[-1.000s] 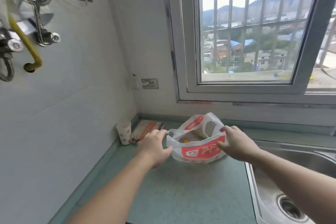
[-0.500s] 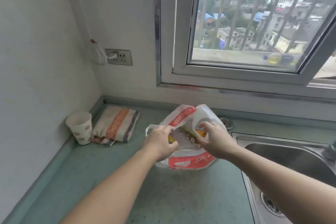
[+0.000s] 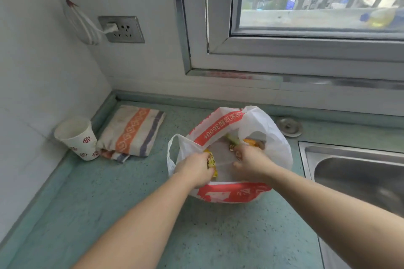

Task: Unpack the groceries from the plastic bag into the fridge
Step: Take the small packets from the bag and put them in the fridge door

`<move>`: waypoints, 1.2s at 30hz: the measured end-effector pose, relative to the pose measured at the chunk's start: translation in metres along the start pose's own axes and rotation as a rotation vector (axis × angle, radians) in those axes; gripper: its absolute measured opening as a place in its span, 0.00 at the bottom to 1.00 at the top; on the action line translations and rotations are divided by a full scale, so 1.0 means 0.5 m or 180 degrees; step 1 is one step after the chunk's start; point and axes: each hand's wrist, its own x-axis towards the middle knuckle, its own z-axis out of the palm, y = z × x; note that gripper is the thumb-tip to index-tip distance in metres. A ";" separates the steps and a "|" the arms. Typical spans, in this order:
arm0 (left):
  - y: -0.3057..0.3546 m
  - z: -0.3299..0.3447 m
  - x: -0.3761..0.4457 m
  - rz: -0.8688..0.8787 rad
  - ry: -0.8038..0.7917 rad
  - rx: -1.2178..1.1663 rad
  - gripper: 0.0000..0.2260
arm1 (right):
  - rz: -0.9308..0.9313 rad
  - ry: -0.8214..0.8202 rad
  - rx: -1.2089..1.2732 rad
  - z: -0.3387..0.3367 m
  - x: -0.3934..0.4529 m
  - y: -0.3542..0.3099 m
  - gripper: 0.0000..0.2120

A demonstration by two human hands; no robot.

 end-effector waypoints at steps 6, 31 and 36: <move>0.022 0.024 0.053 -0.0277 0.0118 0.0061 0.28 | 0.0426 0.0350 0.0013 -0.017 0.040 0.061 0.25; 0.012 0.080 0.086 0.0238 0.0547 -0.0285 0.16 | 0.0218 -0.0270 0.0037 0.001 0.075 0.078 0.14; 0.001 0.084 0.076 0.0102 0.0545 -0.0246 0.18 | 0.0279 -0.0215 0.0054 0.009 0.070 0.063 0.13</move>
